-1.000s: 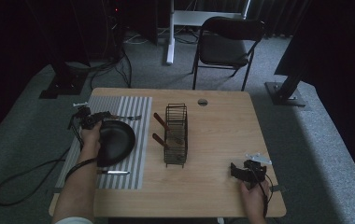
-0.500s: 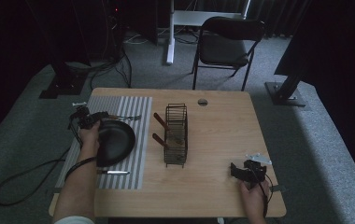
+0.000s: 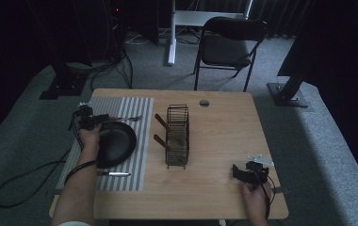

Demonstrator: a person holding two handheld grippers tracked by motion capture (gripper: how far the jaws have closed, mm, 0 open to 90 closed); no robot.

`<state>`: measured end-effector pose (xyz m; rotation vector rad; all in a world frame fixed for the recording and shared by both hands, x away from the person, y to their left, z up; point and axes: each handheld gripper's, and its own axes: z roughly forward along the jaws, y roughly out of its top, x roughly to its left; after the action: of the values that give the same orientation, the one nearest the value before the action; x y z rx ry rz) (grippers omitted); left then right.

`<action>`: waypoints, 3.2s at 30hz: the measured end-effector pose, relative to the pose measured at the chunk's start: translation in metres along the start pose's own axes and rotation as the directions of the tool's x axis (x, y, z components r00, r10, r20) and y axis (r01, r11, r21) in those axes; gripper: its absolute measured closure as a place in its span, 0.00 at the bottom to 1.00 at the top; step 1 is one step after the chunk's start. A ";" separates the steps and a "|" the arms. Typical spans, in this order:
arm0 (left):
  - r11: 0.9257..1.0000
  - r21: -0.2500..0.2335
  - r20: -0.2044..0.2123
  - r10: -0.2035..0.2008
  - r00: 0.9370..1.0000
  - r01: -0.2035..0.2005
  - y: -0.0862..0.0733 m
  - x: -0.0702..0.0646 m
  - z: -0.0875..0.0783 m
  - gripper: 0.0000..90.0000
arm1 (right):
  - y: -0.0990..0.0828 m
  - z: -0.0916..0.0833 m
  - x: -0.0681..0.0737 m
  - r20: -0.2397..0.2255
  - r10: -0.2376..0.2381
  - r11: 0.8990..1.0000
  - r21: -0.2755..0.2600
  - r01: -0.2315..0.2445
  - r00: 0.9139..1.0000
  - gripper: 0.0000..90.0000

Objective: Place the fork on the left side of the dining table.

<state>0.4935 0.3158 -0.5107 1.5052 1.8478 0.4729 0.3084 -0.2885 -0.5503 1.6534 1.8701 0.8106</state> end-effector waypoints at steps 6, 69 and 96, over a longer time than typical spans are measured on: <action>1.000 -0.005 0.021 0.026 0.999 -0.026 -0.005 -0.004 -0.008 0.44 | 0.000 0.000 0.000 0.000 0.000 1.000 0.000 0.000 1.000 0.15; 0.939 -0.032 0.134 0.344 0.929 -0.343 -0.088 -0.032 -0.084 0.40 | 0.000 0.000 0.000 0.000 0.000 1.000 0.000 0.000 1.000 0.15; 0.934 -0.067 0.185 0.356 0.916 -0.350 -0.136 -0.023 -0.121 0.40 | 0.000 0.000 0.000 0.000 0.001 1.000 0.001 -0.001 1.000 0.15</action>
<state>0.3144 0.2755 -0.5112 1.8044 1.4147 0.4993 0.3085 -0.2885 -0.5502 1.6544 1.8701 0.8103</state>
